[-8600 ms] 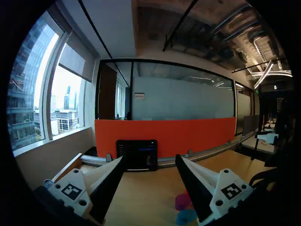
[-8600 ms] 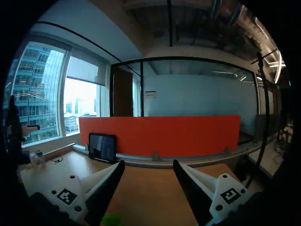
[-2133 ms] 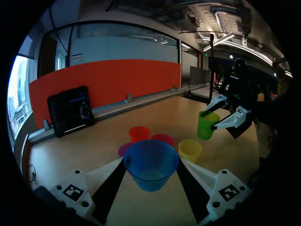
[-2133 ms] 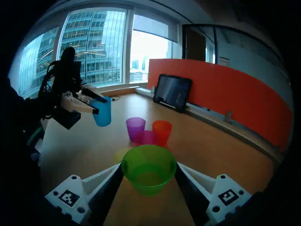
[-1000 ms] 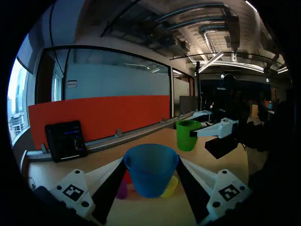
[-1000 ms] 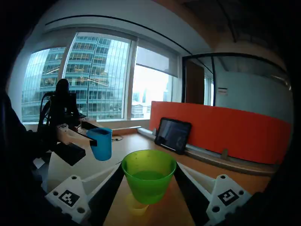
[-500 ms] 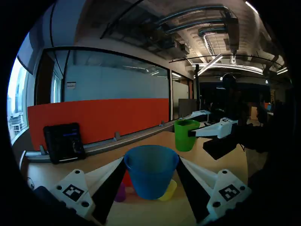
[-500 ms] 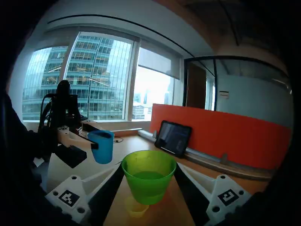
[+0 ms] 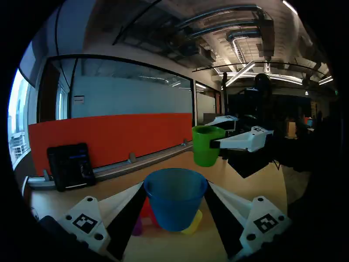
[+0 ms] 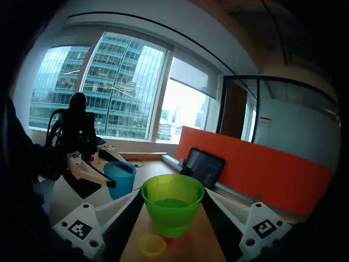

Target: Pour water

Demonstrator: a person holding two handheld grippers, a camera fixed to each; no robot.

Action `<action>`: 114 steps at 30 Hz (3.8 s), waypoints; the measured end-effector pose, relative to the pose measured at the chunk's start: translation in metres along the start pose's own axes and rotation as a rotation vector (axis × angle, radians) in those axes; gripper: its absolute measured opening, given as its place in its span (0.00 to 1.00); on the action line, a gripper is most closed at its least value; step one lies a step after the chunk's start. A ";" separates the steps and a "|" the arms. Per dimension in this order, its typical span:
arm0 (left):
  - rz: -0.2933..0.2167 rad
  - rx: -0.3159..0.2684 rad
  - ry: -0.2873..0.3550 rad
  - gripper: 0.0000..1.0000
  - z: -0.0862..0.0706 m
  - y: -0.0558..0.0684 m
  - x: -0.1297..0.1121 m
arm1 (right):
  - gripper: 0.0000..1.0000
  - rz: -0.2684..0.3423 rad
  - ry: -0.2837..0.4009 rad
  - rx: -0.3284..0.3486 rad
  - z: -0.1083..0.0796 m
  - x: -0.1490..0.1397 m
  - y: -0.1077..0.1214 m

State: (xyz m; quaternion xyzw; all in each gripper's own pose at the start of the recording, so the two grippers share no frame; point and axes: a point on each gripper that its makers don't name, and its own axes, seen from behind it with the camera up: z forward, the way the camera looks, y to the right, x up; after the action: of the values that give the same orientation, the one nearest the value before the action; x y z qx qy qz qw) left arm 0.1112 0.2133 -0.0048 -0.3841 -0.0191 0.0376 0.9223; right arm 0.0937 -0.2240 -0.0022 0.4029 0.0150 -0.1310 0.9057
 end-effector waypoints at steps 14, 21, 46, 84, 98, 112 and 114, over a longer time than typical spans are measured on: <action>0.012 -0.025 -0.001 0.89 0.007 0.013 -0.001 | 0.92 -0.229 0.017 -0.008 0.011 0.036 0.012; 0.013 -0.036 0.005 0.89 0.011 0.018 0.002 | 0.92 -0.355 0.027 -0.016 0.017 0.054 0.017; 0.016 -0.080 0.007 0.89 0.025 0.037 0.006 | 0.92 -0.783 0.031 -0.047 0.043 0.097 0.025; 0.018 -0.099 0.006 0.89 0.032 0.044 0.008 | 0.92 -1.061 0.059 -0.126 0.052 0.141 0.041; 0.014 -0.102 0.007 0.88 0.031 0.045 0.008 | 0.92 -1.143 0.059 -0.139 0.055 0.148 0.040; 0.007 -0.103 0.011 0.88 0.031 0.044 0.008 | 0.92 -1.231 0.060 -0.148 0.057 0.157 0.039; 0.007 -0.103 0.011 0.88 0.031 0.044 0.008 | 0.92 -1.244 0.059 -0.148 0.058 0.158 0.039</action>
State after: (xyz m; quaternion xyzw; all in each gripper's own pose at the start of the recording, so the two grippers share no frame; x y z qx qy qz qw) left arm 0.1150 0.2664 -0.0141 -0.4313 -0.0144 0.0376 0.9013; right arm 0.2513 -0.2771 0.0437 0.2583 0.2809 -0.6210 0.6847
